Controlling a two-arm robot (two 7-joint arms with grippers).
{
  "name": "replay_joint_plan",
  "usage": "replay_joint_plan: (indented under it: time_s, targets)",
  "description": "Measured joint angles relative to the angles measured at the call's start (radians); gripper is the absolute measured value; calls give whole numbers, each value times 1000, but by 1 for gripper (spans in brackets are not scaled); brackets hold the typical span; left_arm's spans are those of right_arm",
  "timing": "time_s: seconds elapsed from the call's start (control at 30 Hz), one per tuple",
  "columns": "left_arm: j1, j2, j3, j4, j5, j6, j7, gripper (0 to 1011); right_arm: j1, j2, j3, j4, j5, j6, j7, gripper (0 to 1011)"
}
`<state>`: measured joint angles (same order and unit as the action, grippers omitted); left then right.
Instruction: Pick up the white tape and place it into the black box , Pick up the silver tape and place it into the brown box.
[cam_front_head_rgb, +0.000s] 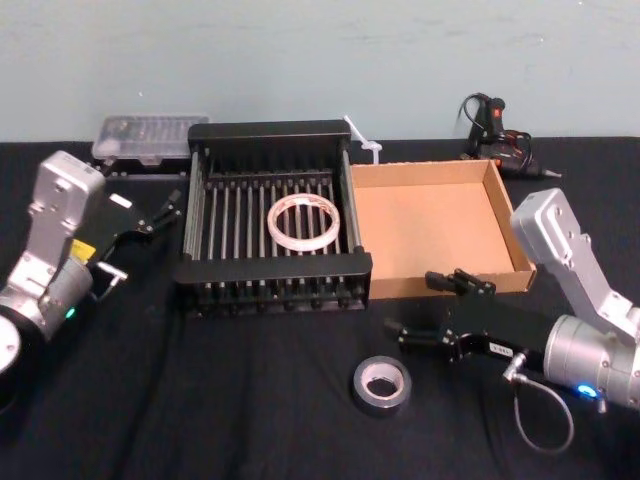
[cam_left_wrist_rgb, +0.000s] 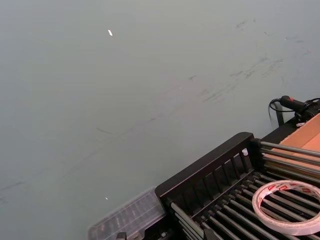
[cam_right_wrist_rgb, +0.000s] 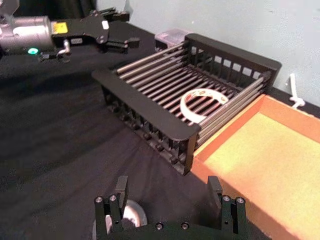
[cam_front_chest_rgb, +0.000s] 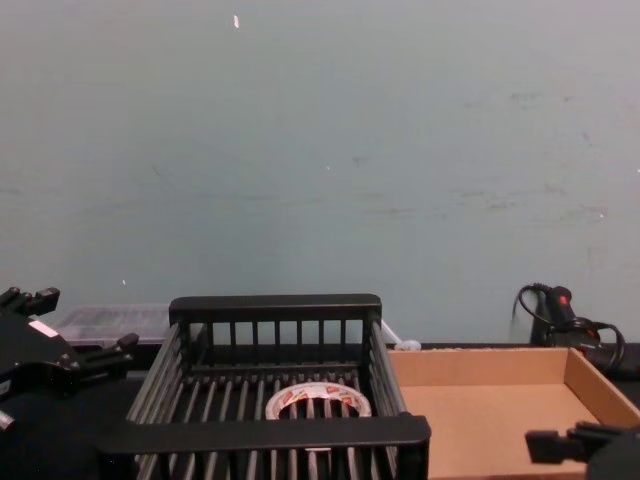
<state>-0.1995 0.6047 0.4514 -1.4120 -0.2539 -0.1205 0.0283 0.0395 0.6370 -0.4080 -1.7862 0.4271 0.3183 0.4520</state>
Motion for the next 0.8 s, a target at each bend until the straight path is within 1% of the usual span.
replay_joint_plan:
  time_s: [0.17, 0.3, 0.57, 0.67, 0.8]
  targets:
    - [0, 0, 0, 0, 0, 0, 0, 1001, -15, 31, -8, -19, -4, -1, 9, 1002]
    - [0, 0, 0, 0, 0, 0, 0, 1001, -23, 43, -11, -25, -6, -2, 12, 1002]
    - [0, 0, 0, 0, 0, 0, 0, 1002, -27, 41, -27, -10, -15, -1, 10, 1002]
    - [0, 0, 0, 0, 0, 0, 0, 1001, -16, 34, -42, 5, -29, 0, 10, 1002]
    - [0, 0, 0, 0, 0, 0, 0, 1001, -7, 28, -50, 17, -37, 3, 11, 1002]
